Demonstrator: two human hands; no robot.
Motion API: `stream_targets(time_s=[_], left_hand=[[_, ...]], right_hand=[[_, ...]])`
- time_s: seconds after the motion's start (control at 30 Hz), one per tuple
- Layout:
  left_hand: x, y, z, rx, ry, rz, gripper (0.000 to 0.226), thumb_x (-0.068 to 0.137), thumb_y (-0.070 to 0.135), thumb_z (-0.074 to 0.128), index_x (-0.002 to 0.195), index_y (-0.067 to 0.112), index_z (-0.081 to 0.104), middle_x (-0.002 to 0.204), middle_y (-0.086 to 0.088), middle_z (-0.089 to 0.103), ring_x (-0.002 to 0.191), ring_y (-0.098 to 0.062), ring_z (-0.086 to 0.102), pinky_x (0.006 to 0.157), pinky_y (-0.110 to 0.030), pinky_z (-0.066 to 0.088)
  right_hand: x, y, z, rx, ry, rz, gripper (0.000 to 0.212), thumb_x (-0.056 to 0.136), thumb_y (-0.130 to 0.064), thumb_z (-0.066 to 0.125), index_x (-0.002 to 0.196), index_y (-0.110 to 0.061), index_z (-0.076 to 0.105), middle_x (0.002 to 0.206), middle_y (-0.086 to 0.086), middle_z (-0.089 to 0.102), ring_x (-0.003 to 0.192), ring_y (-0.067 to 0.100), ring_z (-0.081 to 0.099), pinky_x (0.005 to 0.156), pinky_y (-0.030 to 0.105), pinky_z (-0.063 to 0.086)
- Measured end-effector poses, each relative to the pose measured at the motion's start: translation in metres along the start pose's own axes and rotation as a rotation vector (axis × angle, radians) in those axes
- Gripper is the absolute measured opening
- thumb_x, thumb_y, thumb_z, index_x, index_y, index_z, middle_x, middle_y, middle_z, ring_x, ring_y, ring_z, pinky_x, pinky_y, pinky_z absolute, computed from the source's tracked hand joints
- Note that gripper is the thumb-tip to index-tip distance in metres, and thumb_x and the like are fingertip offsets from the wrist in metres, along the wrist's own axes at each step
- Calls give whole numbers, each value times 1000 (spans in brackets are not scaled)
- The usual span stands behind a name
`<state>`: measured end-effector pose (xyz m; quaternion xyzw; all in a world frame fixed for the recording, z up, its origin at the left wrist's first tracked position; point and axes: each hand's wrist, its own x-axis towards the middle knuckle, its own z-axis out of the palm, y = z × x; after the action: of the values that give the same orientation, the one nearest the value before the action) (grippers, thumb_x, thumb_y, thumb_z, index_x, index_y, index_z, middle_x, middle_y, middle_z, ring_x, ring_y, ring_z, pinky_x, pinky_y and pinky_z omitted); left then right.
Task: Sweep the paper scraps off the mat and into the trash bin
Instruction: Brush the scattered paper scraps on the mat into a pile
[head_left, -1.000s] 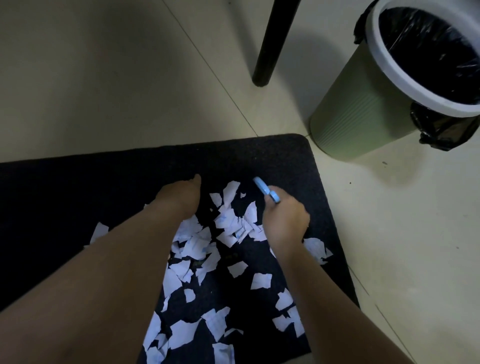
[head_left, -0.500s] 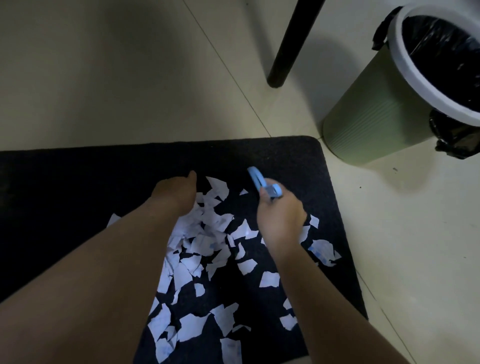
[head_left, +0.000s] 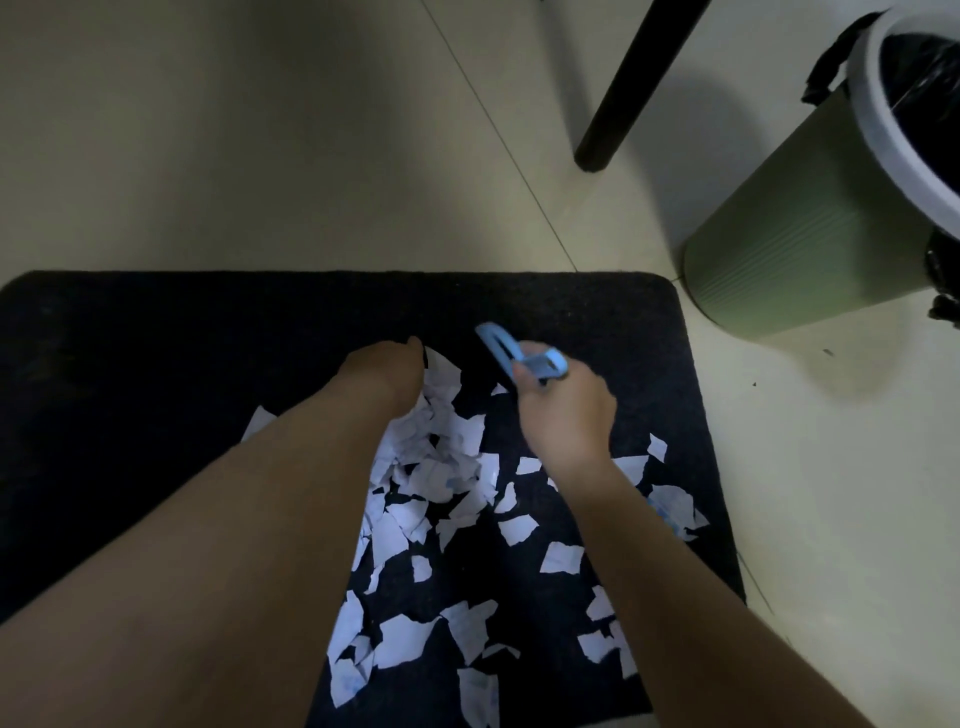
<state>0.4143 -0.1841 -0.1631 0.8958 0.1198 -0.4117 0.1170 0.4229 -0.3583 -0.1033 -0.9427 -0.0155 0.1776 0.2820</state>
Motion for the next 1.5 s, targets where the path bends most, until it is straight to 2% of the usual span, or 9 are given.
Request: stream_targets(time_s=[0.1, 0.23, 0.4, 0.5, 0.67, 0.93, 1.13, 1.33, 1.5], left_hand=[[1, -1, 1, -7, -1, 1, 83, 94, 11, 53, 153, 5, -5, 147, -19, 36, 124, -31, 49, 100, -37, 47], [0, -1, -2, -29, -1, -21, 78, 93, 12, 55, 154, 7, 5, 145, -18, 38, 124, -30, 50, 101, -37, 47], [2, -3, 1, -24, 49, -20, 74, 91, 6, 54, 152, 8, 13, 137, -18, 47, 115, -30, 55, 94, -37, 51], [0, -3, 0, -50, 27, -22, 79, 93, 7, 52, 154, 9, 2, 147, -19, 36, 124, -31, 49, 100, -37, 47], [-7, -1, 2, -94, 60, 19, 80, 96, 5, 46, 153, 8, -9, 144, -21, 39, 118, -31, 52, 96, -37, 49], [-16, 23, 4, -49, 75, 33, 81, 94, 8, 50, 154, 11, -3, 139, -18, 45, 115, -31, 55, 94, -38, 50], [-20, 44, 11, 46, 164, 140, 51, 88, 1, 53, 136, 6, 38, 133, -14, 47, 119, -28, 49, 99, -43, 47], [-18, 107, 21, 297, 92, 280, 70, 93, 6, 48, 153, 17, 14, 160, -1, 15, 150, -22, 10, 120, -44, 18], [-17, 137, 34, 423, -70, 249, 67, 96, 14, 45, 154, 19, 11, 158, -6, 22, 148, -23, 16, 120, -49, 13]], right_hand=[[14, -8, 5, -67, 80, -58, 25, 96, -27, 49, 117, -31, 62, 90, -2, 69, 78, 17, 63, 65, 24, 39], [2, -16, 33, -193, -79, -136, 30, 97, -23, 48, 124, -30, 58, 102, 1, 70, 86, 20, 65, 64, 23, 41], [-27, -15, 36, -48, -144, -100, 24, 97, -28, 48, 116, -33, 62, 90, -3, 69, 82, 17, 63, 69, 28, 46], [-33, -7, 19, 112, -67, -2, 22, 96, -31, 51, 113, -37, 63, 79, -7, 66, 70, 13, 62, 68, 33, 55], [-17, 23, -5, 23, 151, 142, 22, 97, -28, 48, 113, -33, 63, 67, -8, 56, 57, 9, 53, 51, 23, 41], [-57, 24, 17, -72, -120, -75, 27, 96, -26, 49, 119, -33, 61, 89, -5, 69, 76, 12, 57, 67, 24, 38], [-64, 58, -29, 175, 167, 87, 23, 93, -30, 55, 114, -33, 65, 68, -9, 61, 59, 11, 56, 58, 30, 49], [-52, 119, -77, 1, 376, 321, 26, 98, -27, 45, 119, -29, 62, 75, -2, 54, 69, 19, 48, 65, 26, 34], [-52, 151, -71, -62, 346, 406, 30, 99, -22, 42, 122, -27, 61, 75, -2, 52, 68, 19, 46, 61, 26, 30]])
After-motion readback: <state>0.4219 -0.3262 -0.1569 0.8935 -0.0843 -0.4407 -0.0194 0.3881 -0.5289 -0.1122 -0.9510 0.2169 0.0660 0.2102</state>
